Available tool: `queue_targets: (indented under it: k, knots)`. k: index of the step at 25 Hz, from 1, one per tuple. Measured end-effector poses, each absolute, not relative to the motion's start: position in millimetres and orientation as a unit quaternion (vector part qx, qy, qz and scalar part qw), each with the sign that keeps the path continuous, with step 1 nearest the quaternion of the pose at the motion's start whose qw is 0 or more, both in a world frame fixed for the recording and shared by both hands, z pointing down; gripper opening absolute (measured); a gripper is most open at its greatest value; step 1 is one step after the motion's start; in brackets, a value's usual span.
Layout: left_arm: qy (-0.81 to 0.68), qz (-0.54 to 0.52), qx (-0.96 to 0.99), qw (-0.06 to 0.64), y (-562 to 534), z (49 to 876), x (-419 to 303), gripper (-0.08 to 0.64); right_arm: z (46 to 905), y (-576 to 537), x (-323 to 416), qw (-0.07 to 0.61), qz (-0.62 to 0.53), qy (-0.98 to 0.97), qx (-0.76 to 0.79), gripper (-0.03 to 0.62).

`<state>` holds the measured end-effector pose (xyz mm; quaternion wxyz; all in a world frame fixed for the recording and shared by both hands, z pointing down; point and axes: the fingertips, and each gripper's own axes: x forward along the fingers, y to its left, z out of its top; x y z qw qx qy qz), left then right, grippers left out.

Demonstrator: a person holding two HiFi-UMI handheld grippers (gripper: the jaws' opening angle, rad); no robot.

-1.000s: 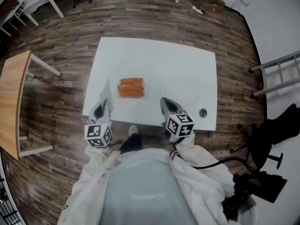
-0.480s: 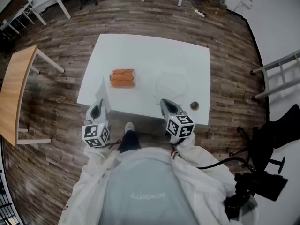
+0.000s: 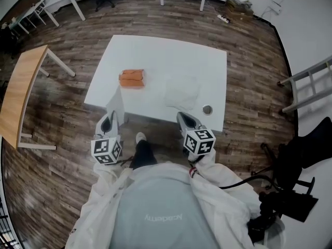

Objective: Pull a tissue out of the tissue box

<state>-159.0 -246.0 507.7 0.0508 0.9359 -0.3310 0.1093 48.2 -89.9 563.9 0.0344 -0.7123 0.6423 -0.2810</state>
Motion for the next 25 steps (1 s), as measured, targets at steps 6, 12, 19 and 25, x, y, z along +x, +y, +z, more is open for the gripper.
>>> queue_targets:
  k: [6,12,19,25]
  knots:
    - [-0.328,0.112,0.937,0.053,-217.8,506.2,-162.8,0.000,561.9,-72.4,37.8,0.037,-0.283,0.647,-0.706,0.000]
    - [-0.319,0.113,0.939,0.059,-200.3,510.4,-166.4,0.000,561.1,-57.8,23.3,0.034,-0.284,0.649,-0.705,0.001]
    - [-0.295,0.119,0.945,0.076,-175.4,527.3,-161.9,0.000,571.7,-23.3,19.2,0.028,-0.295,0.627,-0.721,0.001]
    - [-0.274,0.120,0.951,0.082,-168.9,530.0,-156.0,0.000,571.7,-5.1,18.3,0.027,-0.298,0.608,-0.735,0.001]
